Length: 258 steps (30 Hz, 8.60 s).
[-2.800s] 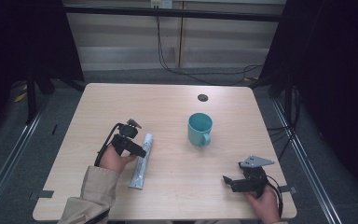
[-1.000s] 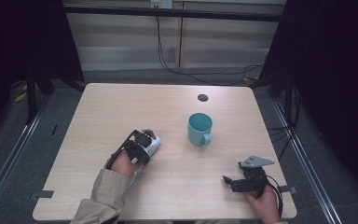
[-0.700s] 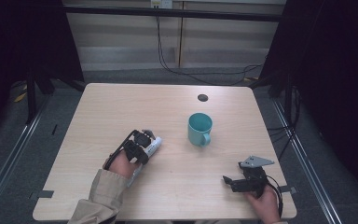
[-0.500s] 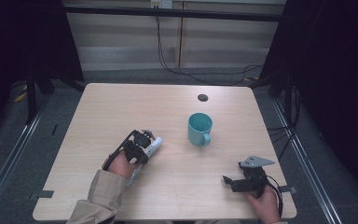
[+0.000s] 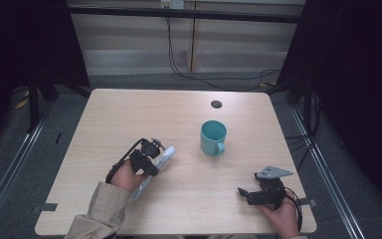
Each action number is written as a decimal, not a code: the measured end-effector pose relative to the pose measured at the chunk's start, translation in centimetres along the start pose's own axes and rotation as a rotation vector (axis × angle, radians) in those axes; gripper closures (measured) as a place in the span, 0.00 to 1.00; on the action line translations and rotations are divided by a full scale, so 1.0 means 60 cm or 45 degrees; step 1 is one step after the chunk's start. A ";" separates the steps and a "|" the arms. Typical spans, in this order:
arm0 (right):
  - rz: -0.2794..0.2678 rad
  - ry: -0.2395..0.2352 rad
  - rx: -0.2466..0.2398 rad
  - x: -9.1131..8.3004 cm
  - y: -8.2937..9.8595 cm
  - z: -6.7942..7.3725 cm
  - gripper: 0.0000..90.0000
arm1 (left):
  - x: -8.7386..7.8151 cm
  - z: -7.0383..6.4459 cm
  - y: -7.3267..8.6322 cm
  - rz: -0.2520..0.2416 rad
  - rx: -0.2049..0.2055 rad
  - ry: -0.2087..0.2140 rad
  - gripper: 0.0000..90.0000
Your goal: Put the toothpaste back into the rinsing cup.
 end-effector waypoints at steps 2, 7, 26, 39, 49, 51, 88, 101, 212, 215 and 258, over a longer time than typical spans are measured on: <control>0.000 -0.002 -0.001 0.000 0.000 0.000 0.14 | -0.004 -0.003 0.001 -0.005 0.024 0.006 0.84; -0.001 -0.002 -0.003 0.000 0.000 -0.001 0.14 | -0.009 -0.014 -0.002 -0.015 0.068 0.018 0.85; 0.024 -0.097 -0.104 -0.009 -0.039 0.010 0.16 | -0.026 -0.060 -0.029 -0.025 0.230 0.049 0.85; 0.043 -0.150 -0.384 -0.011 -0.098 0.051 0.17 | -0.031 -0.088 -0.043 -0.023 0.318 0.081 0.85; 0.017 -0.175 -0.464 -0.014 -0.127 0.065 0.17 | -0.033 -0.106 -0.055 -0.022 0.380 0.099 0.85; 0.015 -0.178 -0.488 -0.013 -0.135 0.069 0.17 | -0.032 -0.111 -0.059 -0.024 0.405 0.089 0.85; -0.040 -0.201 -0.695 -0.014 -0.181 0.106 0.23 | -0.031 -0.156 -0.086 -0.018 0.578 0.148 0.85; 0.021 -0.221 -0.734 -0.011 -0.180 0.103 0.39 | -0.032 -0.163 -0.090 -0.018 0.610 0.139 0.85; 0.153 -0.282 -0.758 -0.064 -0.205 0.095 0.44 | -0.044 -0.144 -0.064 -0.037 0.732 -0.098 0.84; 0.172 -0.279 -0.792 -0.062 -0.212 0.105 0.46 | -0.043 -0.148 -0.067 -0.024 0.742 -0.117 0.84; 0.396 -0.318 -0.826 -0.020 -0.229 0.131 0.70 | -0.046 -0.167 -0.077 0.002 0.826 -0.143 0.83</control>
Point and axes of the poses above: each handheld gripper's, and its own axes: x roughly forward along the jaws, y roughly out of its underside, z roughly to its left, the point moved 1 cm from there along x, roughly forward along the jaws, and after that the axes turned 13 degrees about z, right-handed, at the moved point
